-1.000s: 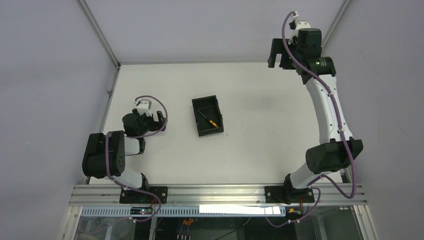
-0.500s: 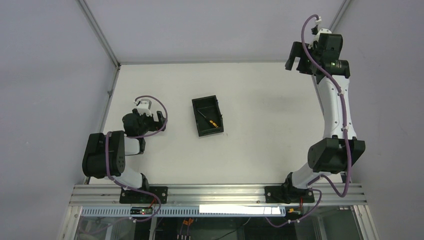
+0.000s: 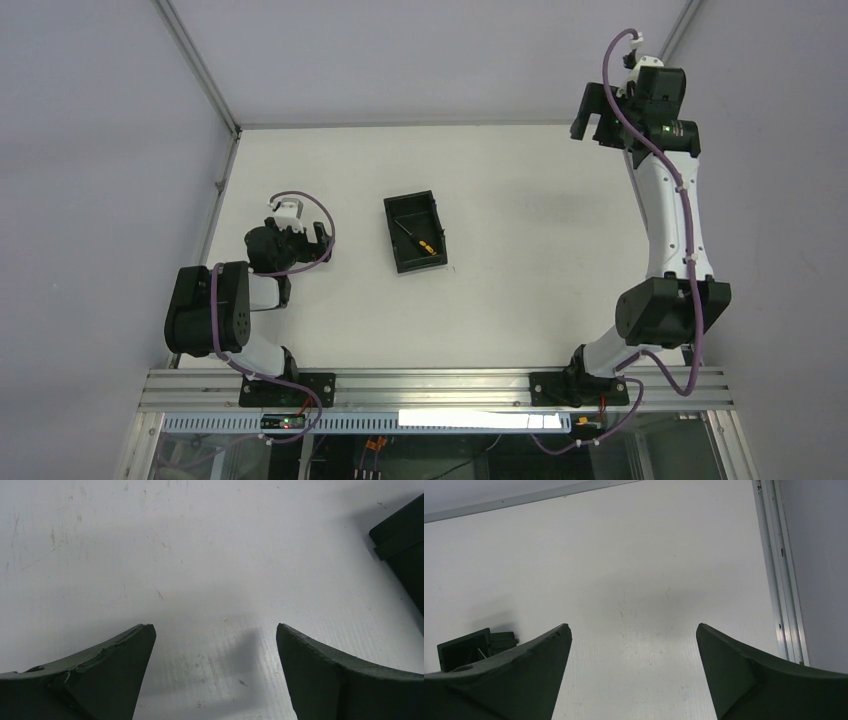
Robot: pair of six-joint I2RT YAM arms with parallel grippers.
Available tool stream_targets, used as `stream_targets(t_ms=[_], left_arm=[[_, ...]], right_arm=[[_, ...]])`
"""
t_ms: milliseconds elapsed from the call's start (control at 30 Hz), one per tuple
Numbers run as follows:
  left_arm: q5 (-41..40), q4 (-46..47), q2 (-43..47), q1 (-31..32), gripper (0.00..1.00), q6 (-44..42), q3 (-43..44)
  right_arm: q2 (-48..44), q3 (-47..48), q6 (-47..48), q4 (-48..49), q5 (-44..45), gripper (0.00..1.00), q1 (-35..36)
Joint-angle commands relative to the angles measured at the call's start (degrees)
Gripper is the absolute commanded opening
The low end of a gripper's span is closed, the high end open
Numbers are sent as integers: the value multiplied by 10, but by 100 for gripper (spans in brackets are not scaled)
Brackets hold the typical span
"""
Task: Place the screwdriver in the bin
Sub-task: Reset both arms
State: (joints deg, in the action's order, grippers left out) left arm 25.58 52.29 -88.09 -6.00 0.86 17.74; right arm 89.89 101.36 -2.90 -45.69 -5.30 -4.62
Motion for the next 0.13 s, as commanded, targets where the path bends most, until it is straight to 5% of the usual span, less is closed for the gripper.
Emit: stream_targets(t_ms=[0,100], left_arm=[[3,19,9,-1,99,-3,10],[3,19,9,-1,99,-3,10]], right_arm=[[-33,3,-1,26,-2,99,1],[-33,2,-1,26,1,99,1]])
